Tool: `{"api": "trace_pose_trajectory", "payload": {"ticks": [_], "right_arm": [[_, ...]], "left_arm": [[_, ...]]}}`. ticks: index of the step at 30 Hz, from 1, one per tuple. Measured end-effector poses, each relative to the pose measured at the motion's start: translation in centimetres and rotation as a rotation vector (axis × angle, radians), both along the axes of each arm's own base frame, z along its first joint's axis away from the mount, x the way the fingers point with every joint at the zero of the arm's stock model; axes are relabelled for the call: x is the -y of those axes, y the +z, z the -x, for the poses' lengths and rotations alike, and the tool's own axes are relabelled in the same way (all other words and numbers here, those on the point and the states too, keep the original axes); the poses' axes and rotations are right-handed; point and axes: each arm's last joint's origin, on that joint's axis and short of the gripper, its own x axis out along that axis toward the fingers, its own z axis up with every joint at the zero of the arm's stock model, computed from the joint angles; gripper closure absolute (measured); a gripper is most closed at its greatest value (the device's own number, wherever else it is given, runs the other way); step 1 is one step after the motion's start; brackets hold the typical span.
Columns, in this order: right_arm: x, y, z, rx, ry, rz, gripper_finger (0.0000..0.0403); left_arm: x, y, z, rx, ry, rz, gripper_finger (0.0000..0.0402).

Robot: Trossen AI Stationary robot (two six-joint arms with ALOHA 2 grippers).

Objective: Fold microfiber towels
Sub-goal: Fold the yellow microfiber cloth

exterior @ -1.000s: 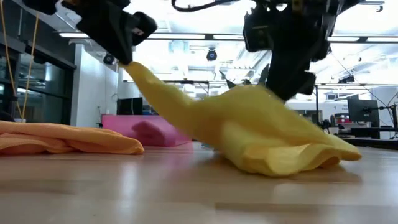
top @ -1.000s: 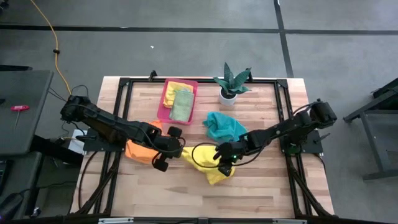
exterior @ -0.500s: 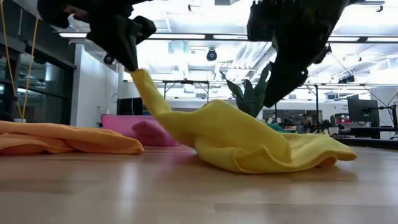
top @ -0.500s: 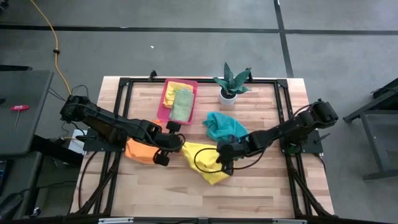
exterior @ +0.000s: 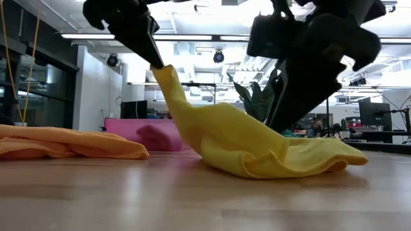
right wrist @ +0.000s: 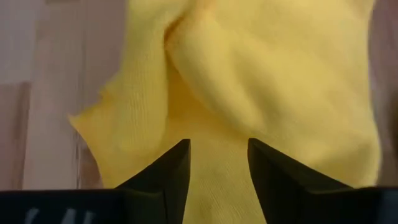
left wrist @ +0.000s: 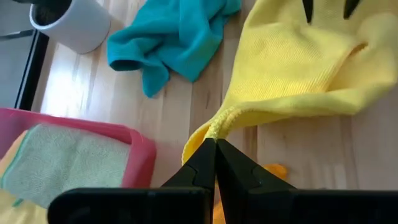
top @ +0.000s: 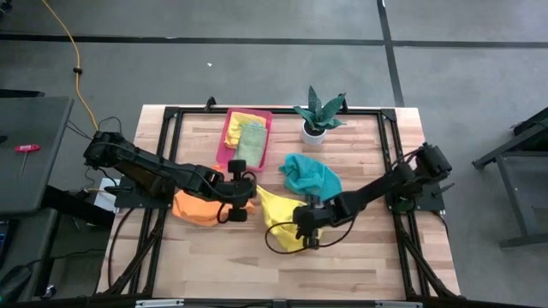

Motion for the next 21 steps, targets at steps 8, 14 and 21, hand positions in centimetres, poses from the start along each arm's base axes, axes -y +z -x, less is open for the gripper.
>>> {"api": "trace_pose_trajectory", "payload": {"ticks": [8, 14, 21], "right_arm": [[1.4, -0.3, -1.7, 0.148, -0.192, 0.076, 0.0309], [4.4, 1.2, -2.3, 0.241, -0.400, 0.148, 0.0341], [7.0, 5.2, -1.4, 0.323, -0.464, 0.134, 0.0350]], "left_arm": [[0.0, 0.3, -0.4, 0.079, 0.058, 0.023, 0.0401], [0.0, 0.4, -0.5, 0.091, 0.065, 0.032, 0.0401], [0.1, 0.3, -0.5, 0.090, 0.063, 0.034, 0.0401]]}}
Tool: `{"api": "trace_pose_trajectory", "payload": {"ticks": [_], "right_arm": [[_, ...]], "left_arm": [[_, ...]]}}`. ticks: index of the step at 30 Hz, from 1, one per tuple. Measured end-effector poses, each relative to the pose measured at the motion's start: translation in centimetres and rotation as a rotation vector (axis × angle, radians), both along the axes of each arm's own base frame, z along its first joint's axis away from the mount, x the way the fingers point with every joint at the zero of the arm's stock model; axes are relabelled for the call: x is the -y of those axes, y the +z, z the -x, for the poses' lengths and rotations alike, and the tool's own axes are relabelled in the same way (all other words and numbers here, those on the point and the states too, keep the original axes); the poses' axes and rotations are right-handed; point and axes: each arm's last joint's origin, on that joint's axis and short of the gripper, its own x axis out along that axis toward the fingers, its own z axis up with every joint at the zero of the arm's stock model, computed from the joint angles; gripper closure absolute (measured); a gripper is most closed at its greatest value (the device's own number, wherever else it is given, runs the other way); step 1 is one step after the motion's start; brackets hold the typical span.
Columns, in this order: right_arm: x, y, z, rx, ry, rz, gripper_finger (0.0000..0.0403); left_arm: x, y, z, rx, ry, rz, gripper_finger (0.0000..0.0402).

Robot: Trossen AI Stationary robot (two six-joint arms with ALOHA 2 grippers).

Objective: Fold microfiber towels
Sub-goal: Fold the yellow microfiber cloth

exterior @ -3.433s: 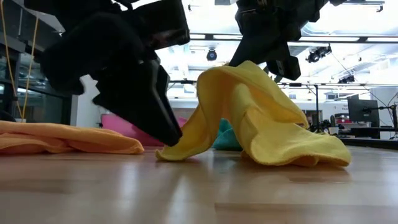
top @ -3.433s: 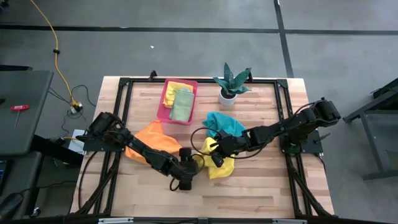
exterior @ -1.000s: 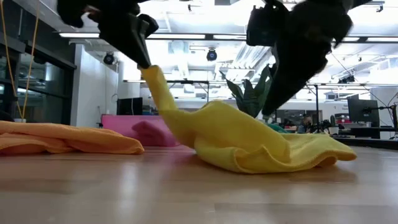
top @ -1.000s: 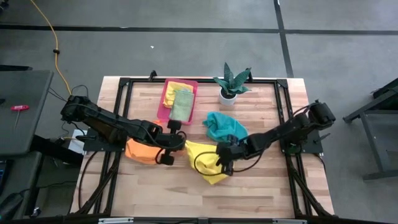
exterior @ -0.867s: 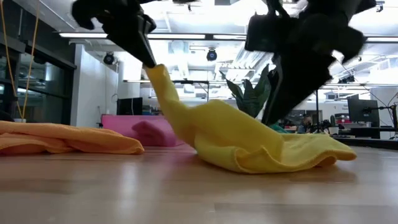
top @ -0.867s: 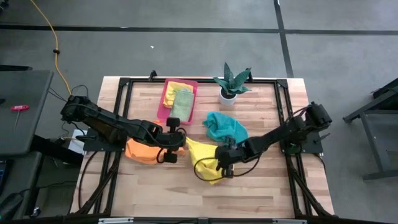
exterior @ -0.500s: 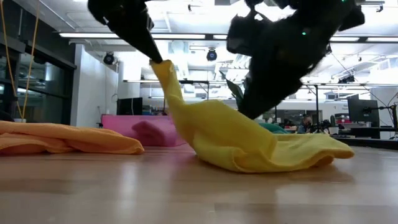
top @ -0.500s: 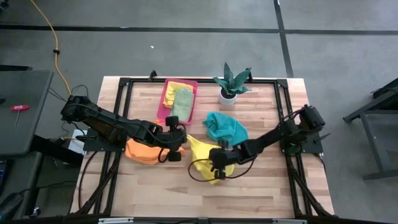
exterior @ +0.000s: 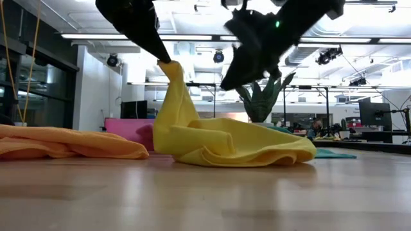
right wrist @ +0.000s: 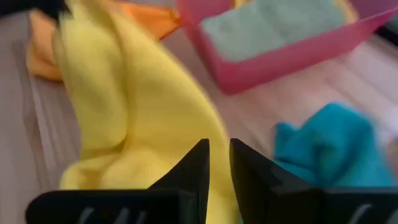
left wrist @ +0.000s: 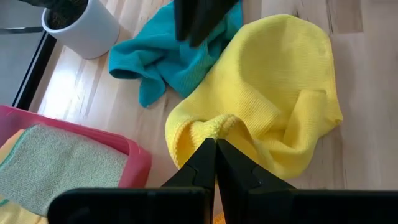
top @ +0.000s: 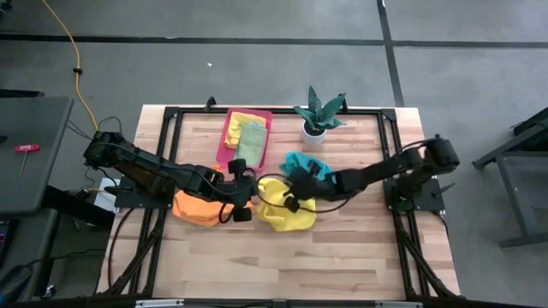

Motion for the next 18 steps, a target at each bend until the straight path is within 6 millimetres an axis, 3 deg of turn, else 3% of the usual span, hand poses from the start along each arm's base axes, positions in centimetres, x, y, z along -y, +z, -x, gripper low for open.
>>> {"api": "trace_pose_trajectory", "payload": {"ticks": [4, 8, 12, 18], "right_arm": [[-0.1, 2.2, 0.8, 0.041, 0.125, -0.125, 0.0350], [-1.1, 2.5, 1.1, 0.021, 0.307, -0.315, 0.0349], [-2.9, 0.6, 0.9, -0.057, 0.368, -0.370, 0.0329], [-5.4, -3.9, -0.1, -0.179, 0.422, -0.359, 0.0256]], "left_arm": [[0.0, 0.0, 0.0, 0.004, 0.005, 0.004, 0.0401], [0.0, 0.0, 0.0, 0.006, 0.005, 0.004, 0.0401], [0.0, 0.0, 0.0, 0.008, 0.006, 0.004, 0.0401], [0.0, 0.0, 0.0, 0.009, 0.006, 0.004, 0.0401]]}}
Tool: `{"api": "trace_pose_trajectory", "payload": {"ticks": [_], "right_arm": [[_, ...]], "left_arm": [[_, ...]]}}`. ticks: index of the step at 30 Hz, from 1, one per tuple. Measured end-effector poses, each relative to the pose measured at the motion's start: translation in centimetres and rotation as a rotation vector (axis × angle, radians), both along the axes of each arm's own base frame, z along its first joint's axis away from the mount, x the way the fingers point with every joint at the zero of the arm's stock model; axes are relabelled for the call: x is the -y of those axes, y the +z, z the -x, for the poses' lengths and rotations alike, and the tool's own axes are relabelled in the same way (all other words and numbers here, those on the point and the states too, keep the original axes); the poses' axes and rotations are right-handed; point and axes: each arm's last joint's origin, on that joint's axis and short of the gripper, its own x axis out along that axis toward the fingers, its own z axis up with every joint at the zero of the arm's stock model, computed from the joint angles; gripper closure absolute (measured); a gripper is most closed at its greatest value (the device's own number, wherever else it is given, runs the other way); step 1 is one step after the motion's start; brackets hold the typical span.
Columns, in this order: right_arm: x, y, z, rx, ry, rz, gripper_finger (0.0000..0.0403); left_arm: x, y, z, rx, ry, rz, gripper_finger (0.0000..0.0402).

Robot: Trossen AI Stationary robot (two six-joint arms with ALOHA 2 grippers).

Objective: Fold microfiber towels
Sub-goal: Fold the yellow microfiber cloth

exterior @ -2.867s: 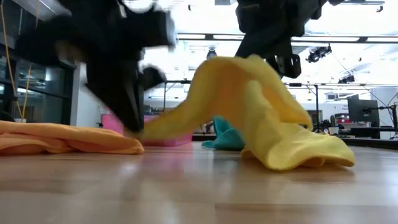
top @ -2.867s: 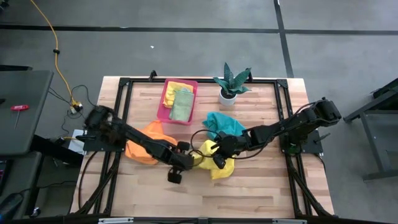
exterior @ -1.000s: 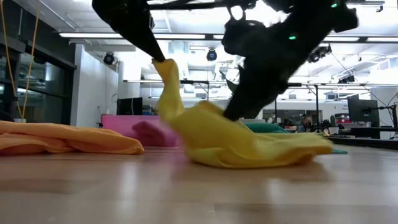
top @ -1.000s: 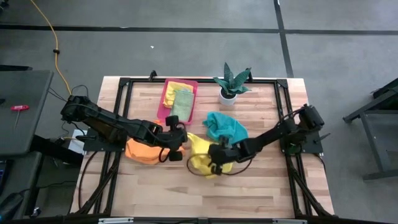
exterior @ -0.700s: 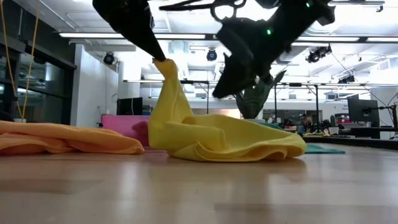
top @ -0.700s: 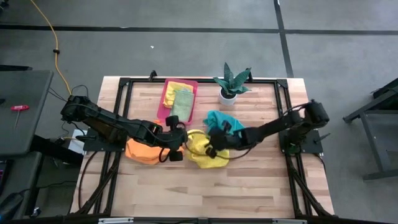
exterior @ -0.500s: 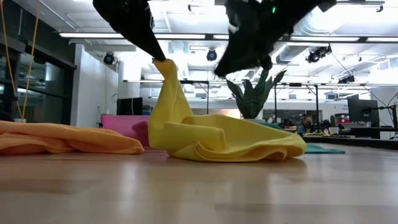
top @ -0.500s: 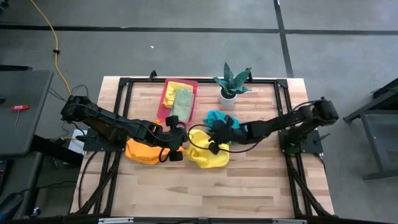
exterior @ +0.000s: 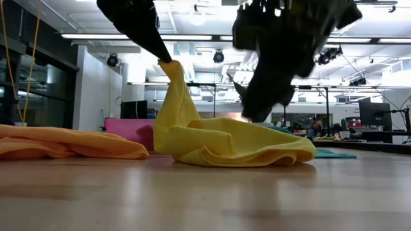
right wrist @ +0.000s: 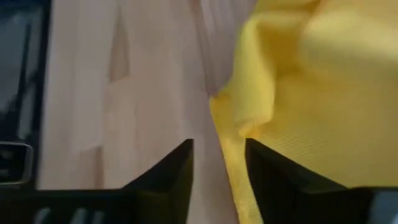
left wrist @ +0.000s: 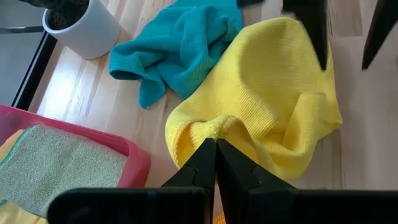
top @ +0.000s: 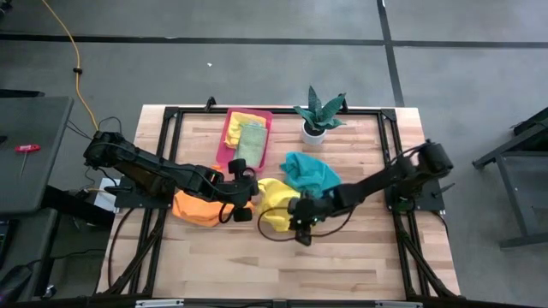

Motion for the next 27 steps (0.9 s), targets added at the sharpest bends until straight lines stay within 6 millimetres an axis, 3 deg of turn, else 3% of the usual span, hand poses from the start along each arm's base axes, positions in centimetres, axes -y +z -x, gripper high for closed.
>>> {"api": "trace_pose_trajectory", "payload": {"ticks": [7, 13, 17, 27], "right_arm": [[-0.6, -3.8, -1.1, -0.031, -0.034, 0.047, 0.0199], [-0.3, -4.0, -1.6, 0.018, -0.159, 0.086, 0.0205], [-0.4, -3.6, -1.9, 0.072, -0.164, 0.060, 0.0228], [-0.4, -3.9, -1.7, 0.025, -0.171, 0.025, 0.0340]], "left_arm": [[0.0, 0.0, 0.0, 0.003, 0.003, 0.002, 0.0401], [0.0, 0.0, 0.0, 0.008, 0.012, 0.012, 0.0401], [0.0, 0.0, 0.0, 0.009, 0.014, 0.013, 0.0401], [-0.1, 0.0, 0.0, 0.010, 0.028, -0.009, 0.0401]]}}
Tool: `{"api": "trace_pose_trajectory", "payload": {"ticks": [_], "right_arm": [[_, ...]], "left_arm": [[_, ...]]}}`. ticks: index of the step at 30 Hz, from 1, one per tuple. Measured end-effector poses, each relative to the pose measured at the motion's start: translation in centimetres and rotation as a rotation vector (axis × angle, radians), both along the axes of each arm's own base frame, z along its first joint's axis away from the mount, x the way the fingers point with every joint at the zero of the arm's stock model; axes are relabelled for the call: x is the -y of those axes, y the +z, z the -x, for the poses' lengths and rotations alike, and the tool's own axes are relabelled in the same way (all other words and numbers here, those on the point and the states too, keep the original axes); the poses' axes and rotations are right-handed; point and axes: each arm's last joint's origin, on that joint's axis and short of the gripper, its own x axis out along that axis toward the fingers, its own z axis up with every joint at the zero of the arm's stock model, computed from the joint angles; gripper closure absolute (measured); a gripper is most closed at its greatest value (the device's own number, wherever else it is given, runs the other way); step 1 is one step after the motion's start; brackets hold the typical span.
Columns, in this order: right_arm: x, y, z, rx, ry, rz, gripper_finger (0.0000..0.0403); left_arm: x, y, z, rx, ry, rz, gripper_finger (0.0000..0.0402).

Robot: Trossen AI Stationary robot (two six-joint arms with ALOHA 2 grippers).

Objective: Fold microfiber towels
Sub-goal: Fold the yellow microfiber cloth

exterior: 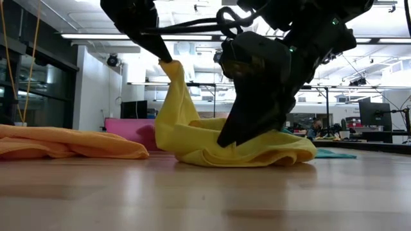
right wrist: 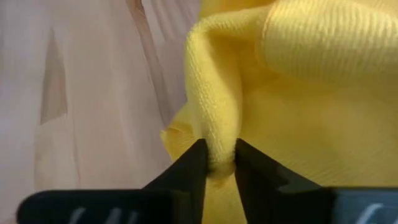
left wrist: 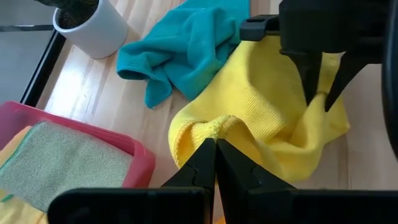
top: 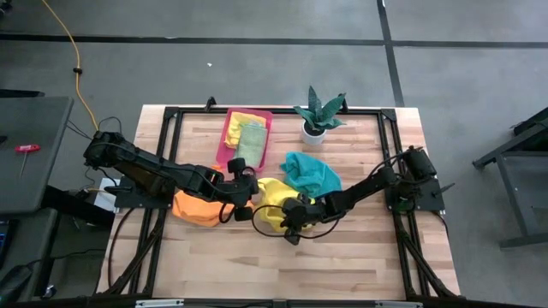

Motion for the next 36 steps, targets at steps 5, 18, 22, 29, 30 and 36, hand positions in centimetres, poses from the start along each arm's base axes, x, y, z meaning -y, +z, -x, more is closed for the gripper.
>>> {"api": "trace_pose_trajectory", "payload": {"ticks": [5, 18, 22, 29, 30, 36], "right_arm": [[0.0, 0.6, 0.0, 0.002, 0.048, -0.068, 0.0381], [2.4, 17.4, 6.4, 0.467, 0.108, -0.133, 0.0401], [4.0, 21.0, 9.6, 0.580, 0.009, -0.084, 0.0402], [5.9, 23.9, 13.6, 0.676, -0.085, -0.055, 0.0402], [6.1, 24.4, 14.1, 0.700, -0.089, -0.054, 0.0402], [7.6, 26.9, 17.2, 0.799, -0.114, -0.040, 0.0403]], "left_arm": [[0.0, 0.0, 0.1, -0.007, -0.002, -0.003, 0.0401], [-1.9, 9.1, 5.5, 0.145, -0.012, -0.011, 0.0401], [-2.5, 13.3, 7.2, 0.324, 0.025, 0.050, 0.0401], [-3.0, 17.9, 8.9, 0.452, 0.063, 0.105, 0.0401], [-3.0, 18.2, 9.1, 0.456, 0.070, 0.103, 0.0401], [-3.5, 19.1, 10.2, 0.432, 0.196, 0.016, 0.0401]]}}
